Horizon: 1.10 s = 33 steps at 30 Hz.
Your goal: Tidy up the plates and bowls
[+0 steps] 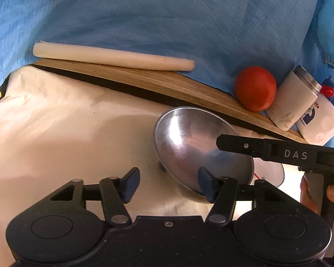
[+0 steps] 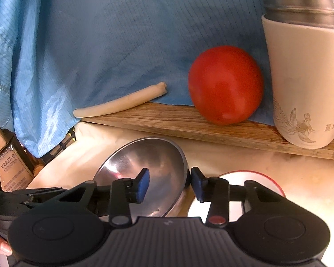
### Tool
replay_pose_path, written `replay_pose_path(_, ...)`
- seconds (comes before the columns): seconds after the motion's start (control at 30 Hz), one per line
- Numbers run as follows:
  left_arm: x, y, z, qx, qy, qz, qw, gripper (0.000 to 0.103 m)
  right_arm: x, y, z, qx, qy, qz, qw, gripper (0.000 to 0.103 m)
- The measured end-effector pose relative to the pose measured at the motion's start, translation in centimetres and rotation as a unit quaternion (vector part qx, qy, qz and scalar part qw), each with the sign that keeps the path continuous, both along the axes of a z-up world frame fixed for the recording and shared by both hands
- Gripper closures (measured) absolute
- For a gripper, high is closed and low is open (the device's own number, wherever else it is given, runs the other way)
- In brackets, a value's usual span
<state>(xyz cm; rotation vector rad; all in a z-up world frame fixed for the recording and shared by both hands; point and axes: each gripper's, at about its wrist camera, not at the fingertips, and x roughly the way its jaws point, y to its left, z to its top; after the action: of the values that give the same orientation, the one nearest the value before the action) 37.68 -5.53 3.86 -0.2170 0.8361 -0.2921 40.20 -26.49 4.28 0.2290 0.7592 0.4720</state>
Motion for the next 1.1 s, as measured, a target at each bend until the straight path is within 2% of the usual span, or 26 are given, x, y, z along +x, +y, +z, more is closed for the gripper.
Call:
replay_pose_path(0.1,0.0,-0.1,0.0,0.000,0.000,-0.005,1.0000,0.060,0.0,0.0,-0.1,-0.007,0.004,0.000,1.000,0.071)
replay_pose_path(0.17,0.0,-0.1,0.0,0.002,0.000,-0.006,1.0000,0.062,-0.1,0.2,-0.2,-0.018,0.006,-0.004,1.000,0.079)
replay_pose_path(0.33,-0.2,0.2,0.1,0.001,-0.001,0.007,1.0000,0.074,-0.4,0.3,-0.1,-0.027,0.005,-0.019,0.999,0.090)
replay_pose_path(0.63,-0.9,0.5,0.7,0.003,-0.012,0.027,0.9995,0.081,-1.0,0.6,0.3,-0.030,0.003,-0.024,0.999,0.094)
replay_pose_path(1.1,-3.5,0.4,3.6,-0.016,-0.045,0.028,0.9985,0.082,-3.5,-0.8,2.8,-0.012,-0.019,-0.027,0.999,0.094)
